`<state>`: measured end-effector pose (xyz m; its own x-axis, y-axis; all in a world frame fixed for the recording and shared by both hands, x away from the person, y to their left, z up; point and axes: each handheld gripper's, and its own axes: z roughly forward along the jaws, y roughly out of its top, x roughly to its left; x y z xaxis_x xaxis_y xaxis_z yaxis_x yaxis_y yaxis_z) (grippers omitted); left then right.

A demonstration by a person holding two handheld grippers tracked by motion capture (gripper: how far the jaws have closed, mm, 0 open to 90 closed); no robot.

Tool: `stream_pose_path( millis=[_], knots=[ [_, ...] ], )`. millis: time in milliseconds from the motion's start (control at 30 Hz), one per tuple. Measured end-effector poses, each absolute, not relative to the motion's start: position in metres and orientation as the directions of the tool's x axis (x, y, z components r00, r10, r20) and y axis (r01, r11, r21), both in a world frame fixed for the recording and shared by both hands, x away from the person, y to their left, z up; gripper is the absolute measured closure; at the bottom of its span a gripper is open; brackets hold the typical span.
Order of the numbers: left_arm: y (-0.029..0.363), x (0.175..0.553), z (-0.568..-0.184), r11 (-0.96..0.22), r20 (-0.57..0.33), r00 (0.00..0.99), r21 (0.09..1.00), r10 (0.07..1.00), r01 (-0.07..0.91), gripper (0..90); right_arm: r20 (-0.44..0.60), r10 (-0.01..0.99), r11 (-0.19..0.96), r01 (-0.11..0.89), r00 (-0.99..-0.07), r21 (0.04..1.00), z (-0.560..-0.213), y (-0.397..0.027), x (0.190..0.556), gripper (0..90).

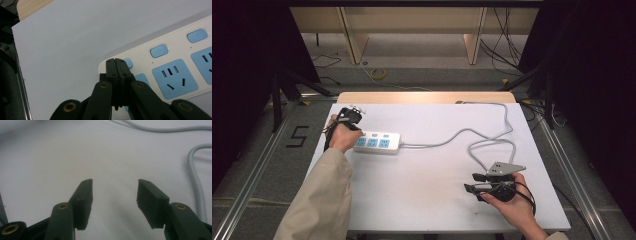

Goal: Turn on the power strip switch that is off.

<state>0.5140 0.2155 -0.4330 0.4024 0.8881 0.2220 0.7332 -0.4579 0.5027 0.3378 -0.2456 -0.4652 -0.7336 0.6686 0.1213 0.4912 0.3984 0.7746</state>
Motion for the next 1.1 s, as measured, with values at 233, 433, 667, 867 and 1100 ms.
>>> stream_pose_path(
  millis=[233,433,667,867,1100],
  knots=[
    [0.2137,0.5167,-0.4355,-0.451,0.220,0.395,0.514,0.892,0.730,89.8,0.123,0.668,0.399,0.493,-0.734,0.773,-0.4652,-0.2457,0.3378,47.4],
    [0.2101,0.5183,-0.4359,-0.452,0.225,0.394,0.522,0.891,0.723,89.8,0.123,0.668,0.399,0.492,-0.734,0.773,-0.4653,-0.2456,0.3378,47.4],
    [0.2085,0.5201,-0.4389,-0.454,0.219,0.401,0.515,0.890,0.727,89.8,0.122,0.669,0.399,0.492,-0.733,0.774,-0.4652,-0.2459,0.3379,47.4],
    [0.2066,0.5209,-0.4397,-0.445,0.205,0.400,0.521,0.893,0.728,89.8,0.123,0.667,0.400,0.492,-0.735,0.773,-0.4655,-0.2456,0.3380,47.4],
    [0.2064,0.5225,-0.4421,-0.445,0.204,0.399,0.514,0.894,0.733,89.8,0.124,0.667,0.399,0.493,-0.735,0.773,-0.4654,-0.2457,0.3379,47.3]
  ],
)
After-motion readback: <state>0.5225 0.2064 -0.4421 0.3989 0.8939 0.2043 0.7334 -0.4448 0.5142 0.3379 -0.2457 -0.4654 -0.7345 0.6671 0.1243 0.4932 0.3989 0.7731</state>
